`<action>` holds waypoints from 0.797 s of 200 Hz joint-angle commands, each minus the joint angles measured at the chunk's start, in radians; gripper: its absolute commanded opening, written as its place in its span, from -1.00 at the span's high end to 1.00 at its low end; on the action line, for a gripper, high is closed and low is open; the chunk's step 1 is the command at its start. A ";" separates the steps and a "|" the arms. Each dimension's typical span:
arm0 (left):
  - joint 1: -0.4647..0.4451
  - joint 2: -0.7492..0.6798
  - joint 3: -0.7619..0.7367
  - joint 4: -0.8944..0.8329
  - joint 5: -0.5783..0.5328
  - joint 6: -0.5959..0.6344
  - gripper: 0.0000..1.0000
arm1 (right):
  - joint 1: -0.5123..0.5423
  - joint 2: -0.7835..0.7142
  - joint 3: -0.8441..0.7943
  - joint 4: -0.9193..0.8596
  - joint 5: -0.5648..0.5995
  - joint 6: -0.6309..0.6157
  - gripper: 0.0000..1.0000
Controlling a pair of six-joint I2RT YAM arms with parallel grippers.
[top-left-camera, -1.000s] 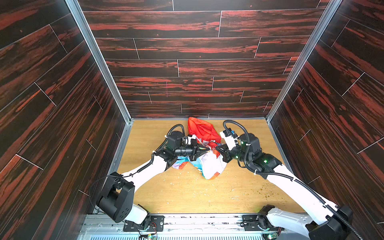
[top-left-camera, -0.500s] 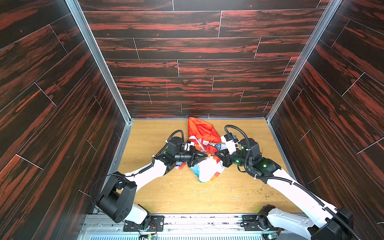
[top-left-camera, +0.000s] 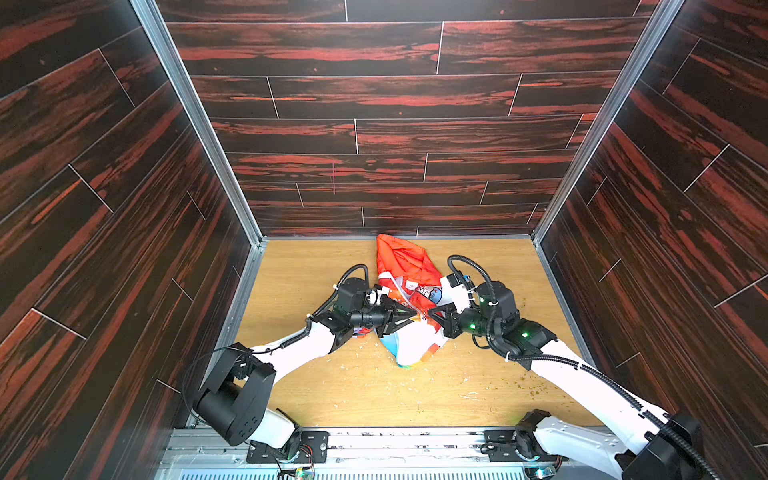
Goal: Zip up the jacket
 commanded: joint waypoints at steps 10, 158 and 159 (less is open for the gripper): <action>-0.034 0.023 -0.026 0.110 -0.039 -0.070 0.50 | 0.015 -0.004 -0.028 0.030 0.003 0.042 1.00; -0.121 0.003 -0.364 0.341 -0.245 -0.136 0.58 | 0.171 0.015 -0.246 0.137 0.106 0.220 1.00; -0.121 0.003 -0.365 0.345 -0.245 -0.138 0.58 | 0.171 0.017 -0.248 0.138 0.107 0.221 1.00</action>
